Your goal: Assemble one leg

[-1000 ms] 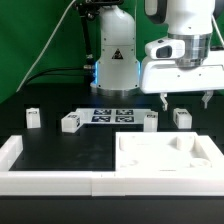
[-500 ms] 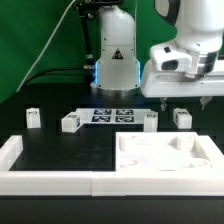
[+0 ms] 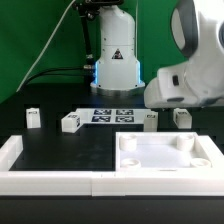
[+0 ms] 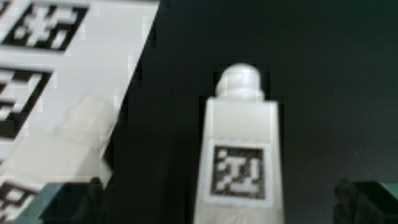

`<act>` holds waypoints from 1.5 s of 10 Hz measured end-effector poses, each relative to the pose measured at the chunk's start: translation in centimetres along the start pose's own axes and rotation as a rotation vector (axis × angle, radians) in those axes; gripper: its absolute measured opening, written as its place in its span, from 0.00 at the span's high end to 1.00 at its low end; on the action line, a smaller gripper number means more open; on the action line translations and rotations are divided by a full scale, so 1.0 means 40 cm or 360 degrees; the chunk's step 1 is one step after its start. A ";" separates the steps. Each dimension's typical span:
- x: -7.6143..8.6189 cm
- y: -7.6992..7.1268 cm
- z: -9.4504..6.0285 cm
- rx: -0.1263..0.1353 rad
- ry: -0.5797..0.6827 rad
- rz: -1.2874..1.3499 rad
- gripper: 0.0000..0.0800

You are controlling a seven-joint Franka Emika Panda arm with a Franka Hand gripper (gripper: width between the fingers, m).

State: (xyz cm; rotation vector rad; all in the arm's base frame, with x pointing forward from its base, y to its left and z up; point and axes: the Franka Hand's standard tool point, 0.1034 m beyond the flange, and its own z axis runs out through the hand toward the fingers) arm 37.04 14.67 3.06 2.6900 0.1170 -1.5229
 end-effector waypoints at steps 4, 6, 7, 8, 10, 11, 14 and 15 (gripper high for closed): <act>0.017 0.007 0.039 0.0021 -0.0172 0.0014 0.19; 0.028 0.007 0.056 0.0024 -0.0158 0.0016 0.19; 0.027 0.002 0.058 0.0017 -0.0157 0.0016 0.19; 0.027 -0.002 0.059 0.0010 -0.0156 0.0014 0.19; 0.025 -0.010 0.057 -0.0002 -0.0154 0.0005 0.33; 0.026 -0.009 0.057 -0.0001 -0.0155 0.0006 0.49; 0.026 -0.009 0.057 -0.0001 -0.0156 0.0006 0.64; 0.026 -0.009 0.057 -0.0001 -0.0156 0.0006 0.64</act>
Offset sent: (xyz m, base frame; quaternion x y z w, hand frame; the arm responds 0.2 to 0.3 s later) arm -0.0097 -0.0029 -0.0109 -0.0042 -0.0065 0.0089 0.9999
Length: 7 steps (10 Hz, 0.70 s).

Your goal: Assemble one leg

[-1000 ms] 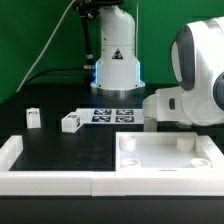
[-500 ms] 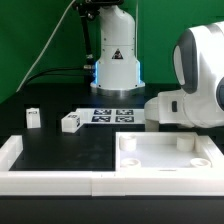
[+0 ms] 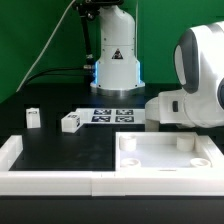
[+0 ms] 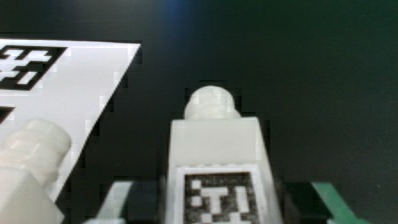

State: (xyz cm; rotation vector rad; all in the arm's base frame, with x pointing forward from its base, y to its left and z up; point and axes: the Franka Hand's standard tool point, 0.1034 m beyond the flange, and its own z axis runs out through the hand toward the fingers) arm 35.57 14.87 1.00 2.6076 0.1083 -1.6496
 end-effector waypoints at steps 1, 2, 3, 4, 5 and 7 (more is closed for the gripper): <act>0.000 0.000 0.000 0.0000 0.0000 0.0000 0.64; 0.000 0.000 0.000 0.0000 0.0000 0.0000 0.64; -0.001 0.000 -0.001 -0.0001 -0.0001 0.0000 0.64; -0.026 0.003 -0.027 -0.0007 -0.0010 0.0002 0.64; -0.058 0.003 -0.066 -0.0011 0.0023 0.0004 0.64; -0.105 0.007 -0.126 -0.0019 0.0070 -0.0044 0.64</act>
Offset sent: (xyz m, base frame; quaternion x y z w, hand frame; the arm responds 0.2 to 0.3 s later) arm 0.0179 -0.0123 0.0494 -0.0402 0.0005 -0.0084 0.9992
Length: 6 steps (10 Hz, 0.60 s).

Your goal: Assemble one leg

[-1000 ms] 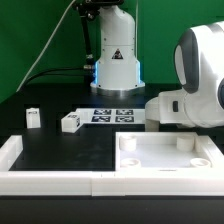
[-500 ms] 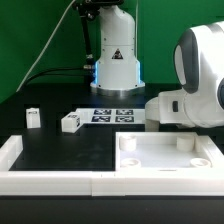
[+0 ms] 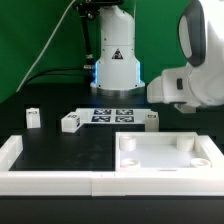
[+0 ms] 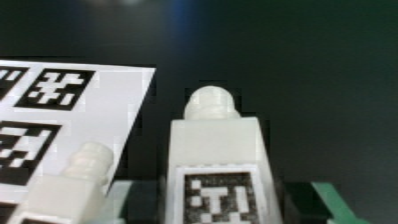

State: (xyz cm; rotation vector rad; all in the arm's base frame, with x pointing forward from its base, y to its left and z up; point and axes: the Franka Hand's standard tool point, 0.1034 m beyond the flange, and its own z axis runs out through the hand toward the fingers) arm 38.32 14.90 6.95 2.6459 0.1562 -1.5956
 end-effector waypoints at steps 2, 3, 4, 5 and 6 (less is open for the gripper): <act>0.007 -0.002 -0.025 0.0017 0.0094 -0.0011 0.64; 0.014 -0.004 -0.024 0.0019 0.0121 -0.0012 0.64; 0.037 -0.008 -0.044 0.0035 0.0308 -0.0009 0.64; 0.035 -0.008 -0.052 0.0043 0.0497 -0.0004 0.64; 0.033 -0.006 -0.051 0.0048 0.0641 0.0000 0.64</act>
Offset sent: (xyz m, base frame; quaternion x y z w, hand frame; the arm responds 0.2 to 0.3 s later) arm 0.0000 0.0000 0.0000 0.0000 0.1790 0.0000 0.9838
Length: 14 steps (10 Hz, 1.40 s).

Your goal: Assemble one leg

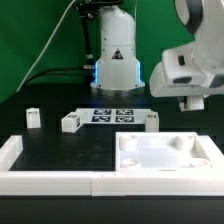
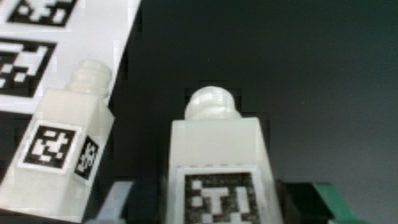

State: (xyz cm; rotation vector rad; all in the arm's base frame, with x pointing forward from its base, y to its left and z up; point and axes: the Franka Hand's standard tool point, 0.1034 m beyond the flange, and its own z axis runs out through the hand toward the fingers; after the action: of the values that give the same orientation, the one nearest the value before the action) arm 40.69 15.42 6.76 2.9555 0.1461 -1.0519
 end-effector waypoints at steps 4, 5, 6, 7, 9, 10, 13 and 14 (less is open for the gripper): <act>0.019 0.015 -0.084 0.0035 0.0583 -0.0003 0.64; 0.032 0.018 -0.120 0.0021 0.0769 -0.0044 0.64; 0.047 0.015 -0.148 0.0002 0.0941 -0.0084 0.64; 0.047 0.013 -0.137 0.0014 0.1046 -0.0084 0.64; 0.051 0.009 -0.134 0.0037 0.1281 -0.0102 0.64; 0.049 0.014 -0.129 0.0031 0.1239 -0.0103 0.64; 0.122 0.064 -0.229 -0.0031 0.1268 -0.0259 0.64; 0.160 0.073 -0.264 -0.0037 0.1300 -0.0292 0.64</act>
Offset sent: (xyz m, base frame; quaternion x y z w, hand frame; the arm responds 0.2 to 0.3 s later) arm 0.0264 -0.0103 0.0276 -0.0119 0.2392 -0.0166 0.9708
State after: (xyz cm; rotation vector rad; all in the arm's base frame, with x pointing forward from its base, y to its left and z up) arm 52.54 13.42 10.84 3.1808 0.4194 0.2178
